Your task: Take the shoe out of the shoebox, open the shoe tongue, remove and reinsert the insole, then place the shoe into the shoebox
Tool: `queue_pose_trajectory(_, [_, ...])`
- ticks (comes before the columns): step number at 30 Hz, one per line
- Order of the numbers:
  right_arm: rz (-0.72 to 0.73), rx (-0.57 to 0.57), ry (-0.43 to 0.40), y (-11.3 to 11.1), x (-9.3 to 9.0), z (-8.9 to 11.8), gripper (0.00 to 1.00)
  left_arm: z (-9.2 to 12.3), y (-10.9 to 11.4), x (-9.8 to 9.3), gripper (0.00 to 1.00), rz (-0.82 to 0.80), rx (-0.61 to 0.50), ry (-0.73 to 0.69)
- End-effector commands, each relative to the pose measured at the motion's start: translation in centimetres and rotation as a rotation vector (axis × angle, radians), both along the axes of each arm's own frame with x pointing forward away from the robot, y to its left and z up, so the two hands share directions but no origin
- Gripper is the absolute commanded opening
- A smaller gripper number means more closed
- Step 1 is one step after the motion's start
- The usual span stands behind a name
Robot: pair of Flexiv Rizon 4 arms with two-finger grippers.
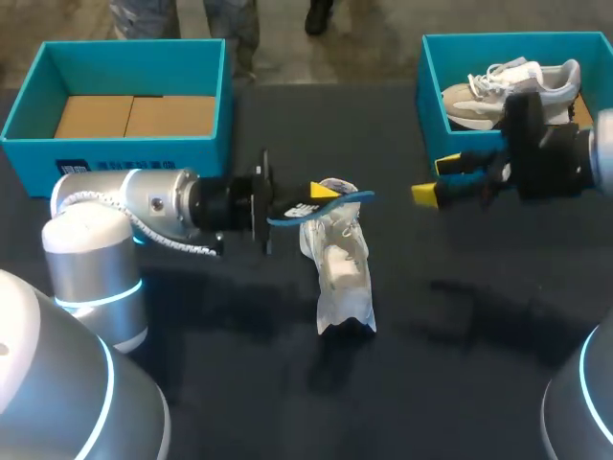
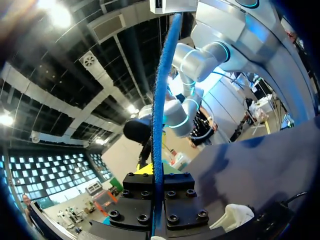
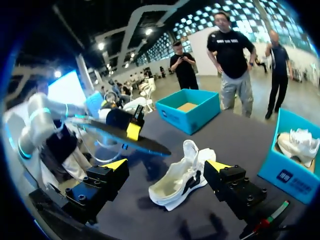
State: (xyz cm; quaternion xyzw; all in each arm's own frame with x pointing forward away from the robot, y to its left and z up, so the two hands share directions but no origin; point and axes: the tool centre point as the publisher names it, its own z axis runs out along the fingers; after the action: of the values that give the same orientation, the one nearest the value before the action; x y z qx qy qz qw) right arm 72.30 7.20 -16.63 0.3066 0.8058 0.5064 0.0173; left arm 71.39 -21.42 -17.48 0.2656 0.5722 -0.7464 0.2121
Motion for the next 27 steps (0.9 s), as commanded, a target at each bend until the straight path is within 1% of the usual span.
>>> queue_pose_trajectory(1, [-0.039, -0.013, -0.042, 0.0, -2.1, -2.0, 1.00, -0.7, 0.3, -0.8, 0.00, 0.005, -0.034, 0.009])
queue_pose_trajectory(5, [-0.028, -0.002, -0.038, 0.2, -2.9, -4.1, 1.00, -1.2, 0.1, -1.3, 0.00, 0.009, -0.030, -0.022])
queue_pose_trajectory(11, [-0.008, 0.018, -0.005, 0.7, -4.2, -7.3, 1.00, -1.9, 0.1, -1.9, 0.00, 0.008, -0.033, 0.006])
queue_pose_trajectory(14, [-0.008, 0.025, 0.008, 1.0, -5.1, -8.4, 1.00, -2.1, 0.1, -1.9, 0.00, 0.012, -0.029, 0.007])
queue_pose_trajectory(16, [-0.008, 0.032, 0.016, 1.1, -5.6, -8.8, 1.00, -2.2, 0.0, -2.0, 0.00, 0.018, -0.024, 0.000])
queue_pose_trajectory(17, [-0.005, 0.051, 0.038, 1.2, -5.8, -9.0, 1.00, -2.1, -0.1, -2.0, 0.00, 0.030, -0.035, -0.009])
queue_pose_trajectory(27, [-0.005, 0.051, 0.038, 1.2, -5.8, -9.0, 1.00, -2.1, -0.1, -2.0, 0.00, 0.030, -0.035, -0.009])
